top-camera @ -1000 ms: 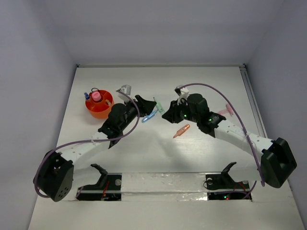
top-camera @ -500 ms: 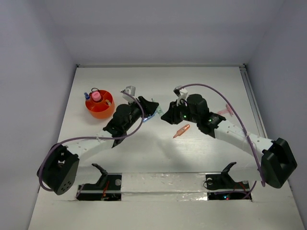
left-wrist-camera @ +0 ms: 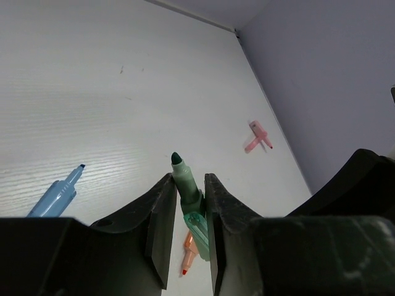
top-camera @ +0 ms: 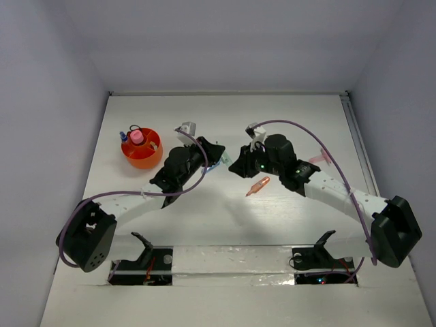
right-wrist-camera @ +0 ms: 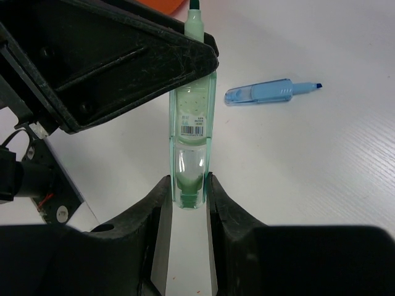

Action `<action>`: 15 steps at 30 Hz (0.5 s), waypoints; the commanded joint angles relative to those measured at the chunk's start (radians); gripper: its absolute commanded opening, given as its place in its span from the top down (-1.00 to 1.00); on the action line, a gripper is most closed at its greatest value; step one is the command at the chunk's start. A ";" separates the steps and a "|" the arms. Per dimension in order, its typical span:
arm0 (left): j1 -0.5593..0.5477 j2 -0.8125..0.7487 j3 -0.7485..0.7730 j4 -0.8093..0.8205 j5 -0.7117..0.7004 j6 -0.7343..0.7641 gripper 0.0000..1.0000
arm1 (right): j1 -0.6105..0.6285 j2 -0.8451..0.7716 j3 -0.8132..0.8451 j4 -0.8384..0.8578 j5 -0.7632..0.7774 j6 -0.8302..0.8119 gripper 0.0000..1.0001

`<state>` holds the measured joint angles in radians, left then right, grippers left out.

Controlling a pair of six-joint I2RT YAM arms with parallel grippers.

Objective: Sort the stationery into containers
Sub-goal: Close the pen cap on the pen.

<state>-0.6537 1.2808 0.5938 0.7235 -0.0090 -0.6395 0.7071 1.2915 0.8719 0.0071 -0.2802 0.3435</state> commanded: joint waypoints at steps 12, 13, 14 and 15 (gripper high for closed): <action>0.006 -0.014 0.103 -0.033 -0.051 0.153 0.24 | 0.023 -0.014 0.104 -0.197 -0.099 -0.072 0.81; 0.006 -0.017 0.106 -0.039 -0.054 0.165 0.25 | 0.023 -0.020 0.105 -0.203 -0.099 -0.072 0.81; 0.006 -0.017 0.109 -0.044 -0.054 0.170 0.24 | 0.023 -0.023 0.105 -0.208 -0.100 -0.072 0.81; 0.006 -0.017 0.109 -0.044 -0.051 0.172 0.24 | 0.023 -0.024 0.107 -0.217 -0.103 -0.072 0.82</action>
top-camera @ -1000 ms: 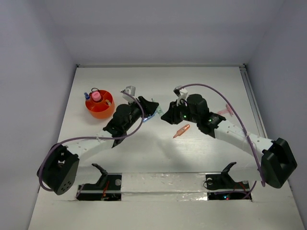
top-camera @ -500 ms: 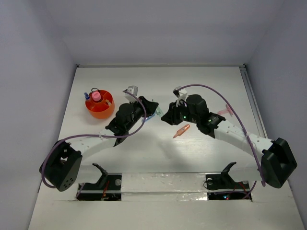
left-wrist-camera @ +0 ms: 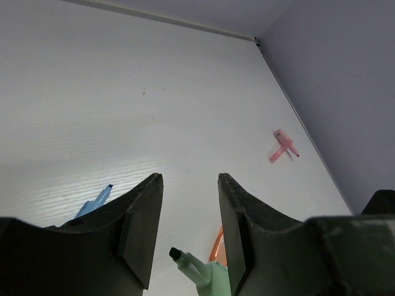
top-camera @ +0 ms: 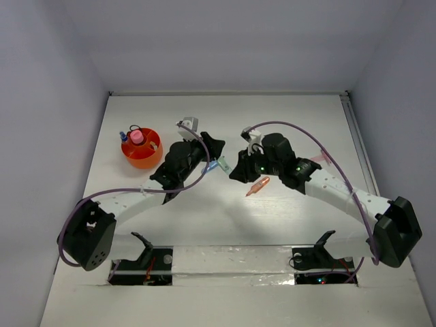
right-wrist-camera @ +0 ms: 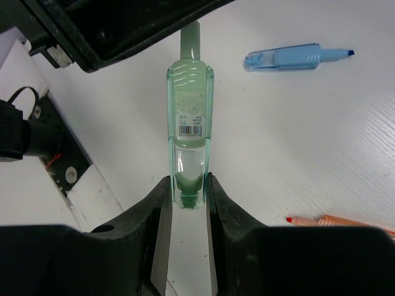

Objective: Sort the stationery into containers
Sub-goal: Close the pen cap on the pen.

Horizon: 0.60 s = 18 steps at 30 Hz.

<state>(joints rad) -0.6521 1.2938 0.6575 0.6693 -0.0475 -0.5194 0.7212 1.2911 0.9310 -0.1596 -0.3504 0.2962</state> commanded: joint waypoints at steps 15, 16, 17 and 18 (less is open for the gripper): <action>0.005 -0.076 0.047 -0.166 -0.014 -0.013 -0.21 | 0.009 -0.108 0.006 0.054 0.067 0.011 0.82; 0.005 -0.076 0.047 -0.162 0.003 -0.028 -0.17 | 0.009 -0.104 0.008 0.057 0.065 0.011 0.82; 0.005 -0.073 0.044 -0.137 0.038 -0.039 -0.07 | 0.009 -0.098 0.009 0.058 0.061 0.011 0.83; 0.005 -0.071 0.039 -0.126 0.043 -0.048 -0.03 | 0.009 -0.092 0.012 0.063 0.054 0.012 0.82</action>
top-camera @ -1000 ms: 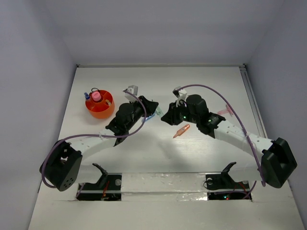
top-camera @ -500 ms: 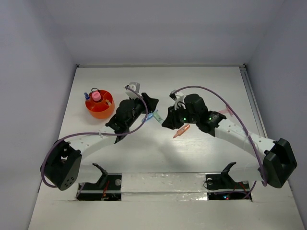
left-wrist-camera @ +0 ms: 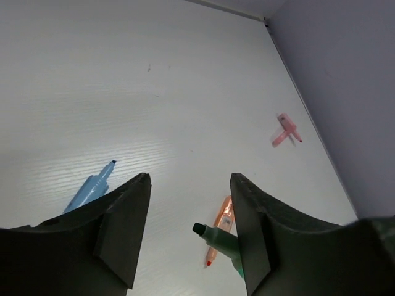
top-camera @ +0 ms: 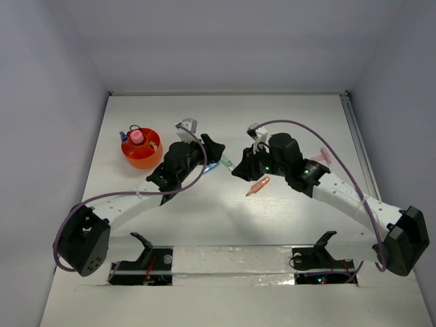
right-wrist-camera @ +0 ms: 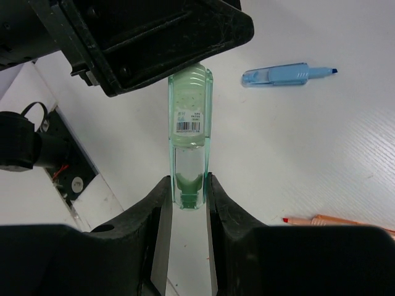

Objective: Sort the stationery into containers
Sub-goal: Close the pen cap on the pen.

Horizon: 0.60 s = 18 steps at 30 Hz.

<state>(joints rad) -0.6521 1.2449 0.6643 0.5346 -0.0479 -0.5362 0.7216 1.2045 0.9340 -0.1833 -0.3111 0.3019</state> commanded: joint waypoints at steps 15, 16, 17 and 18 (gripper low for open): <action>0.005 -0.019 0.014 0.113 0.123 -0.091 1.00 | 0.009 0.018 -0.015 0.101 0.046 0.000 0.83; 0.005 -0.022 0.032 0.093 0.108 -0.081 1.00 | 0.009 0.021 -0.017 0.097 0.044 -0.001 0.83; 0.005 -0.024 0.038 0.065 0.085 -0.068 1.00 | 0.009 0.020 -0.018 0.093 0.041 -0.004 0.83; 0.005 -0.027 0.044 0.048 0.076 -0.055 1.00 | 0.009 0.020 -0.017 0.079 0.040 -0.007 0.83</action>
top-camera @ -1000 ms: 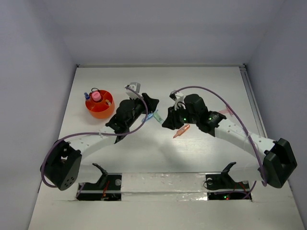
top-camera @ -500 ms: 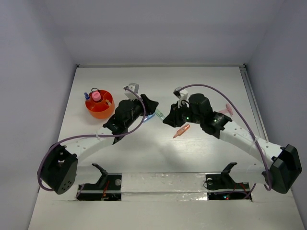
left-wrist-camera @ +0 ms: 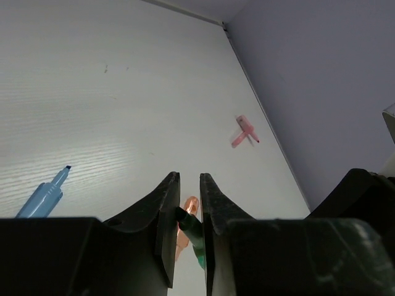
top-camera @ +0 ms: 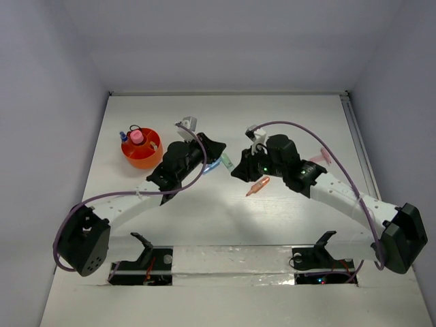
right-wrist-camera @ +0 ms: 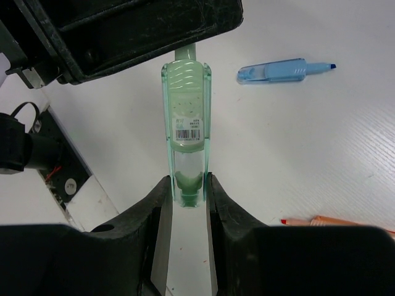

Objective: Sort the stationery into containers
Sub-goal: Close the pen cap on the pen.

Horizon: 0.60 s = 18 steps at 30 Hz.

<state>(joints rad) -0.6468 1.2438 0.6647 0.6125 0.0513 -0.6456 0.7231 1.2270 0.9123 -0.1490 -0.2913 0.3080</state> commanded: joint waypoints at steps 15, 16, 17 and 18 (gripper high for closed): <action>-0.060 -0.003 0.141 -0.145 0.050 0.452 0.82 | 0.007 0.006 0.161 -0.230 -0.103 -0.060 0.92; -0.069 -0.003 0.144 -0.145 0.067 0.460 0.61 | 0.007 0.005 0.169 -0.219 -0.097 -0.056 0.92; -0.083 -0.004 0.144 -0.149 0.068 0.463 0.39 | 0.007 0.005 0.178 -0.213 -0.077 -0.047 0.94; -0.083 -0.016 0.141 -0.149 0.056 0.460 -0.03 | 0.007 0.006 0.192 -0.212 -0.066 -0.046 0.94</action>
<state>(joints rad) -0.7158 1.2442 0.7685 0.4435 0.0803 -0.2512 0.7216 1.2518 1.0267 -0.3603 -0.3408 0.2649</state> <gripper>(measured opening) 0.395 0.293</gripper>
